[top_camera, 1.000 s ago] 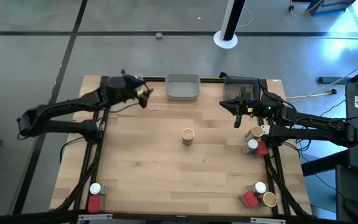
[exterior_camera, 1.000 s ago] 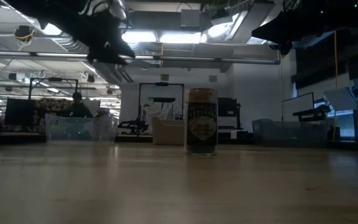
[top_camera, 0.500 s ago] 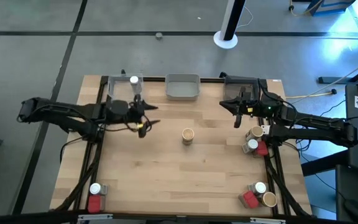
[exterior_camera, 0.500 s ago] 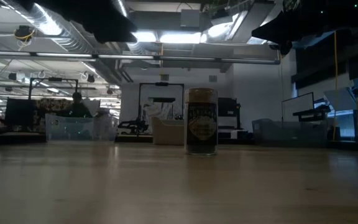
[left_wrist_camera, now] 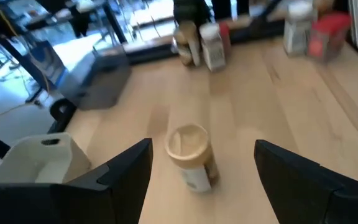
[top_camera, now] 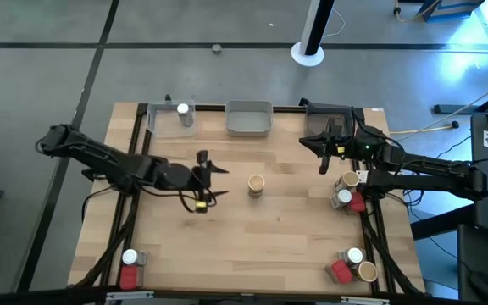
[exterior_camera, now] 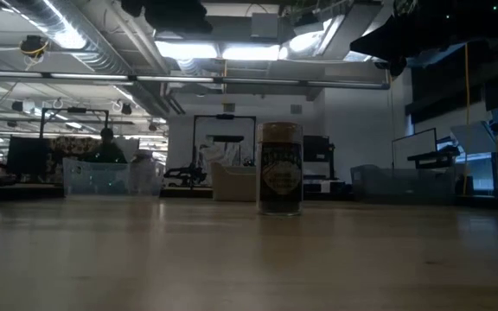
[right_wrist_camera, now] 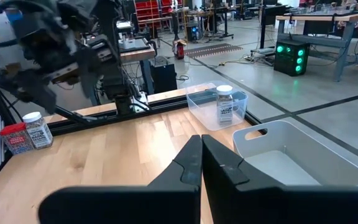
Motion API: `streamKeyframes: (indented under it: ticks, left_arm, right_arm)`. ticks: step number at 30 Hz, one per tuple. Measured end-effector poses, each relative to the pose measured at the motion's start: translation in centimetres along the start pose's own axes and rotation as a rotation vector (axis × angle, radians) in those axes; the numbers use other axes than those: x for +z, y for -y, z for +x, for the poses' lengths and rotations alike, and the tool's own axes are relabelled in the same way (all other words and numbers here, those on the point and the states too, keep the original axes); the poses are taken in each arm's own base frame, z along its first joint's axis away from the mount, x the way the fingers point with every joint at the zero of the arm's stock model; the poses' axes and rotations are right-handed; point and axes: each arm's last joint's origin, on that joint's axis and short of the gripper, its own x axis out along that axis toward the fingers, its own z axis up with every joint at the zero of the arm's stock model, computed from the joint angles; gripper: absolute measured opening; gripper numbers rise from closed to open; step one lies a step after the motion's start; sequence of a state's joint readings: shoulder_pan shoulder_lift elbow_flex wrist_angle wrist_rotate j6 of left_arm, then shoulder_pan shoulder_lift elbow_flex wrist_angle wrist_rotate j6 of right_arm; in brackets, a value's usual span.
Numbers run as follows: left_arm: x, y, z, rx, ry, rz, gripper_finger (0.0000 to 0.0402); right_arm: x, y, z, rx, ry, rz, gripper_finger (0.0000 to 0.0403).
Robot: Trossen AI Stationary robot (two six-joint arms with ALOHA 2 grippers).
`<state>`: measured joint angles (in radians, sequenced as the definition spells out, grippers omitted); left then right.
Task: Sort spices by type
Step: Put the white seasoning bottle into the transparent bin
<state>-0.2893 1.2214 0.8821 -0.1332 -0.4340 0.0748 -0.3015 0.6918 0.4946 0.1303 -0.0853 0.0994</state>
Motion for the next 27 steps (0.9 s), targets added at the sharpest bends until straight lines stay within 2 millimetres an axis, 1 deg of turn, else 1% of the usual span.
streamKeyframes:
  ticks: [4,7,11,16,21,27]
  left_arm:
    - [1.2,1.4,0.6,-0.033,-0.097,0.019,0.0265]
    - [2.3,2.4,0.5,-0.058,-0.16,0.0,0.0265]
    - [3.3,3.6,-0.4,-0.086,-0.232,-0.039,0.0265]
    - [4.4,4.3,-2.0,-0.105,-0.271,-0.142,0.0265]
    - [4.3,4.7,-3.3,-0.099,-0.366,-0.205,0.0265]
    - [3.1,5.1,-4.6,-0.063,-0.509,-0.277,0.0265]
  right_arm:
    - [0.0,0.0,0.0,0.0,-0.001,0.0,0.0012]
    - [0.0,0.0,0.0,0.0,-0.001,0.0,0.0012]
    - [0.0,0.0,0.0,0.0,-0.001,0.0,0.0012]
    - [0.0,0.0,0.0,0.0,-0.003,0.0,0.0012]
    - [0.0,0.0,0.0,0.0,-0.001,0.0,0.0012]
    - [0.2,0.0,0.0,0.002,0.017,-0.004,0.0012]
